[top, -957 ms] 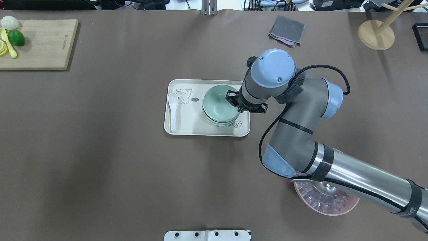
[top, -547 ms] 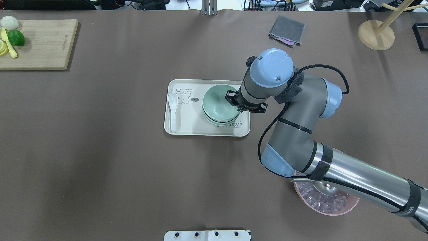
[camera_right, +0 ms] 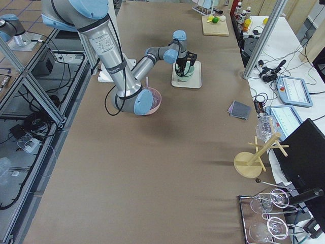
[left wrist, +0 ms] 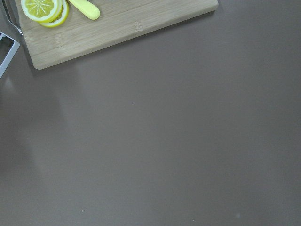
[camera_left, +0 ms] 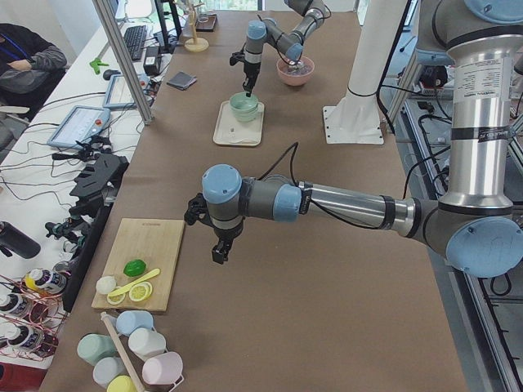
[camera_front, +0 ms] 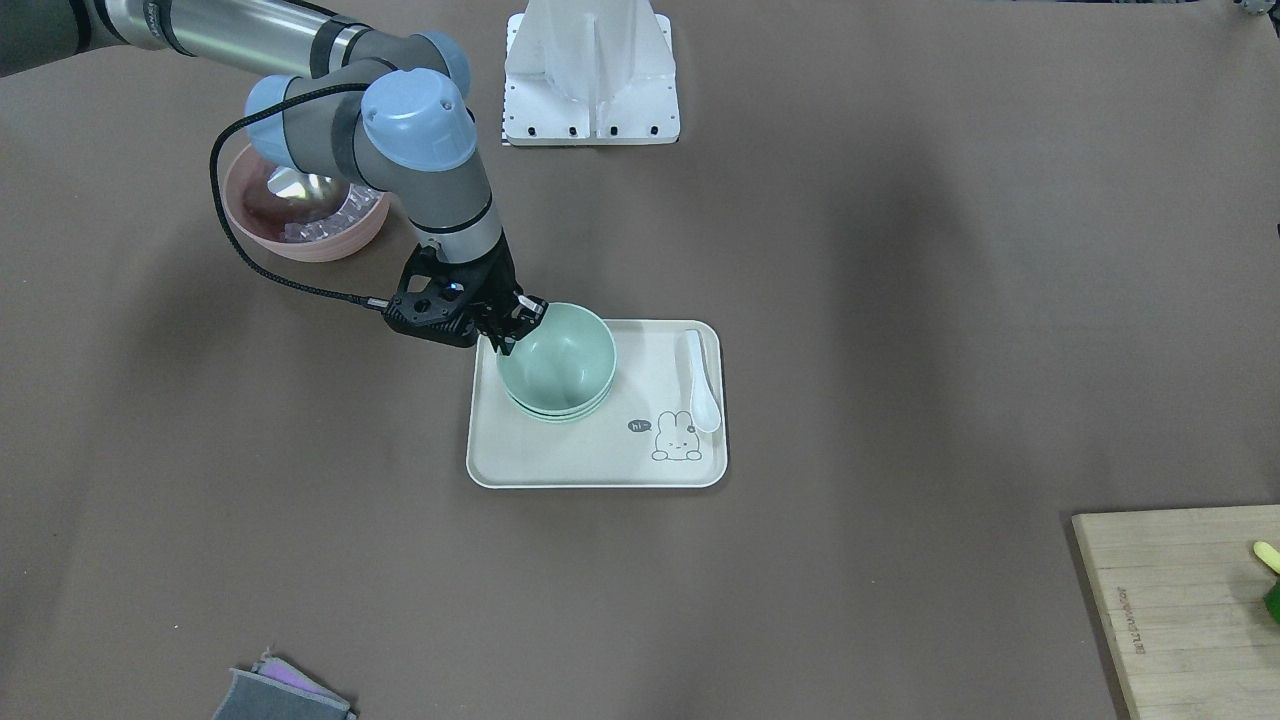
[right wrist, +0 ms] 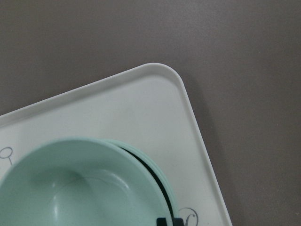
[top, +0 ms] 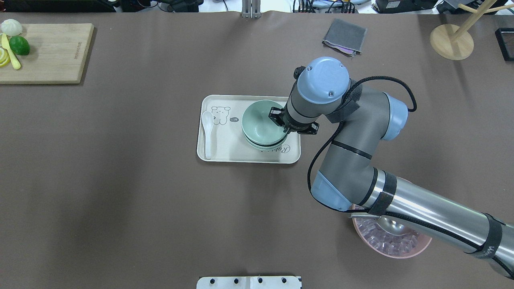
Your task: Stack green bowls together
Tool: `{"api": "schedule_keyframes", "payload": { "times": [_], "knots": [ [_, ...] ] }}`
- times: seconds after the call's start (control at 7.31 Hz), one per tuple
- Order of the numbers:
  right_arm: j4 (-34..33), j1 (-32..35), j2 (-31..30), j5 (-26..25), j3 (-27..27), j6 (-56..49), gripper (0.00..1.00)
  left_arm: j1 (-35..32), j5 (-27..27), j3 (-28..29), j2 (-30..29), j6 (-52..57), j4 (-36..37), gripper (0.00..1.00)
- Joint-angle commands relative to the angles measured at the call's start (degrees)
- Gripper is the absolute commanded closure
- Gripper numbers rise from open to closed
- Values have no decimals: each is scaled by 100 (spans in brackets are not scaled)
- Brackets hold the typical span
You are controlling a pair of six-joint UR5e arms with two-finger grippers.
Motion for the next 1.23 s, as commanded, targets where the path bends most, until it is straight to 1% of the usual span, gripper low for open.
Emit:
{"api": "schedule_keyframes", "payload": {
  "times": [0.0,0.68,0.82,0.96,1.09],
  "knots": [
    [0,0,6,8,-3,-6,100,0,0,-8,0,0,0,1],
    [0,-18,-3,-1,-11,3,100,0,-9,-25,0,0,0,1],
    [0,-26,-3,-1,-29,-14,85,0,-9,-16,0,0,0,1],
    [0,-26,-3,-96,-55,-41,58,0,-9,-16,0,0,0,1],
    [0,-113,-3,-411,-55,-50,1,0,-9,-16,0,0,0,1]
  ]
}}
